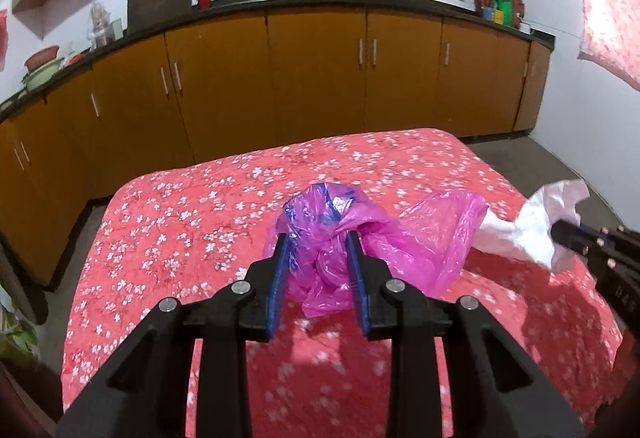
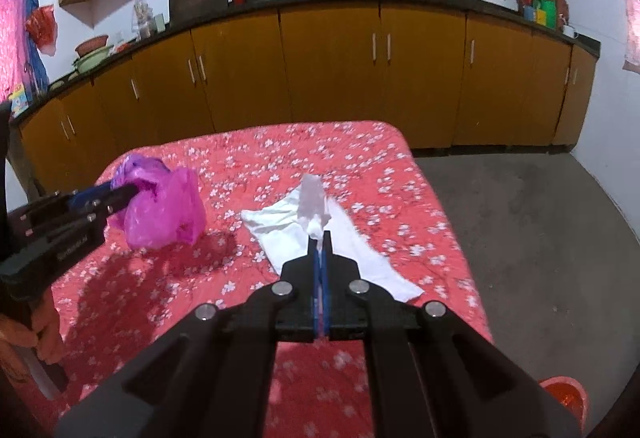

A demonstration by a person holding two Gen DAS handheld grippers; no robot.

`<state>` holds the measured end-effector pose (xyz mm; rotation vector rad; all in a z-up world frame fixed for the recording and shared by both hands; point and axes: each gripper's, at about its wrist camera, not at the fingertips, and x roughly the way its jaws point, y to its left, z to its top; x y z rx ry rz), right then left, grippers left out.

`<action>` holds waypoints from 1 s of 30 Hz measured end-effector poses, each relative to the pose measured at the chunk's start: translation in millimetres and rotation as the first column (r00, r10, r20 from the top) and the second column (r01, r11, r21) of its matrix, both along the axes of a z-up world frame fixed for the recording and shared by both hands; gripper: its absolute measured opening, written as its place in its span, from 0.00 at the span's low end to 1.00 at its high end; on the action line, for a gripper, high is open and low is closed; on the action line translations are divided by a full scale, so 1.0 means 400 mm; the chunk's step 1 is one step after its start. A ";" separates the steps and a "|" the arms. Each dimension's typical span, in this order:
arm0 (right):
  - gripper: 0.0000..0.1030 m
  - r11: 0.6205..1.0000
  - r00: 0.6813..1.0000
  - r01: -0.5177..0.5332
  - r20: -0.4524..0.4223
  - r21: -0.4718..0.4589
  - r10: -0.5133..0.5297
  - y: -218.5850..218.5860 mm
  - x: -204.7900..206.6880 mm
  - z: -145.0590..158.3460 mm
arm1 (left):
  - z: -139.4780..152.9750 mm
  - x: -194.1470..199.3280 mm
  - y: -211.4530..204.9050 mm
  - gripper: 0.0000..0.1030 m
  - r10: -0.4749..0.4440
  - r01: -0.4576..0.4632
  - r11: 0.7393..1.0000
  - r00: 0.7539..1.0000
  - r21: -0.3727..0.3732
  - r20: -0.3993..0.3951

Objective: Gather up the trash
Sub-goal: 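Carry the pink bag and white tissue over the orange basket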

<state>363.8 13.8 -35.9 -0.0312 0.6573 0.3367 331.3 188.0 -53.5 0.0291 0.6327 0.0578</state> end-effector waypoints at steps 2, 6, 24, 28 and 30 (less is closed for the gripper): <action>0.03 1.000 1.000 0.011 0.018 0.020 -0.011 -0.029 -0.025 0.022 | 0.008 -0.018 -0.019 0.28 -0.014 0.014 1.000 1.000 -0.003 0.002; 0.03 0.998 0.998 0.039 0.049 0.054 -0.042 -0.085 -0.066 0.057 | 0.025 -0.049 -0.062 0.28 -0.047 0.047 0.999 0.999 -0.006 0.012; 0.03 0.939 0.939 0.311 0.105 0.144 -0.327 -0.456 -0.217 0.110 | 0.071 -0.111 -0.322 0.28 -0.227 0.228 0.973 0.973 -0.025 0.050; 0.03 0.897 0.897 0.423 0.082 0.133 -0.435 -0.582 -0.249 0.075 | 0.067 -0.122 -0.408 0.28 -0.298 0.299 0.954 0.953 -0.025 0.052; 0.03 0.872 0.872 0.474 0.072 0.119 -0.484 -0.641 -0.270 0.053 | 0.059 -0.127 -0.467 0.28 -0.343 0.345 0.938 0.938 -0.030 0.047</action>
